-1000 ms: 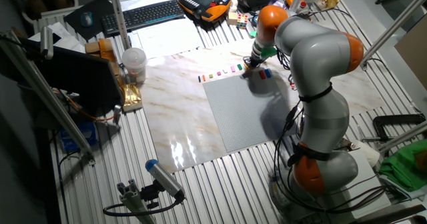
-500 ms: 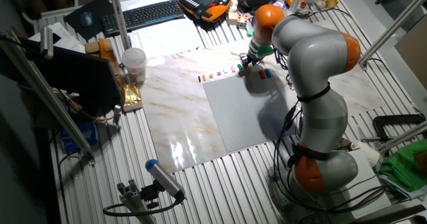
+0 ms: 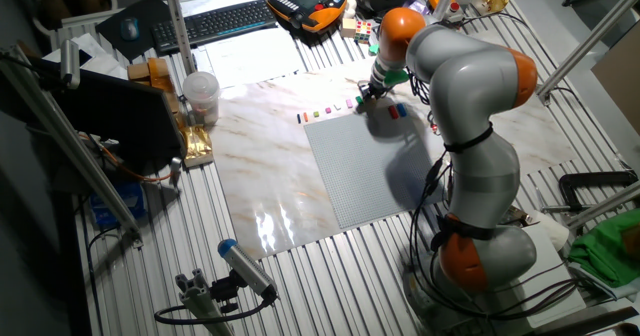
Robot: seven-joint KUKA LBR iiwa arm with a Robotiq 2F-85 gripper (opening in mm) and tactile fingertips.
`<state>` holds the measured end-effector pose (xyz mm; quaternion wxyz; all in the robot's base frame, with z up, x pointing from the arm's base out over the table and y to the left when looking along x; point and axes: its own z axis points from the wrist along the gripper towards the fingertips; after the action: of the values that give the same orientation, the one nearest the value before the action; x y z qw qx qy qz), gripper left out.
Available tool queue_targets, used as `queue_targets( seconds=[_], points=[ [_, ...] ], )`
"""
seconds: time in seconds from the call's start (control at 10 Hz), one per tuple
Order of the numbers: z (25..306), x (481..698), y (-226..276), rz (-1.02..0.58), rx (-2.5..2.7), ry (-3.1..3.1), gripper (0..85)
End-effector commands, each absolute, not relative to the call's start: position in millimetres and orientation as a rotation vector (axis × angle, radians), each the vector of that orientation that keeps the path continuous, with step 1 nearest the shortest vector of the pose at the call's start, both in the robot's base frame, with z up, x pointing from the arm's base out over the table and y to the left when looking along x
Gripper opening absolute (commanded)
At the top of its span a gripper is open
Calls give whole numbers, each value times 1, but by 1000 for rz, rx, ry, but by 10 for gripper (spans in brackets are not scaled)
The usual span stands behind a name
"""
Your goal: Build with small Lego blocks
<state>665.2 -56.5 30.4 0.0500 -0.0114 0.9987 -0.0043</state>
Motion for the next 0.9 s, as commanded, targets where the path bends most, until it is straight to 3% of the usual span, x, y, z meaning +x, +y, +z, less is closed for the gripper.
queue_targets(
  seconds=[0.0,0.8],
  points=[
    [30,665,-56,-13,-39,3041,353],
    [24,668,-55,5,-54,3039,283]
  ],
)
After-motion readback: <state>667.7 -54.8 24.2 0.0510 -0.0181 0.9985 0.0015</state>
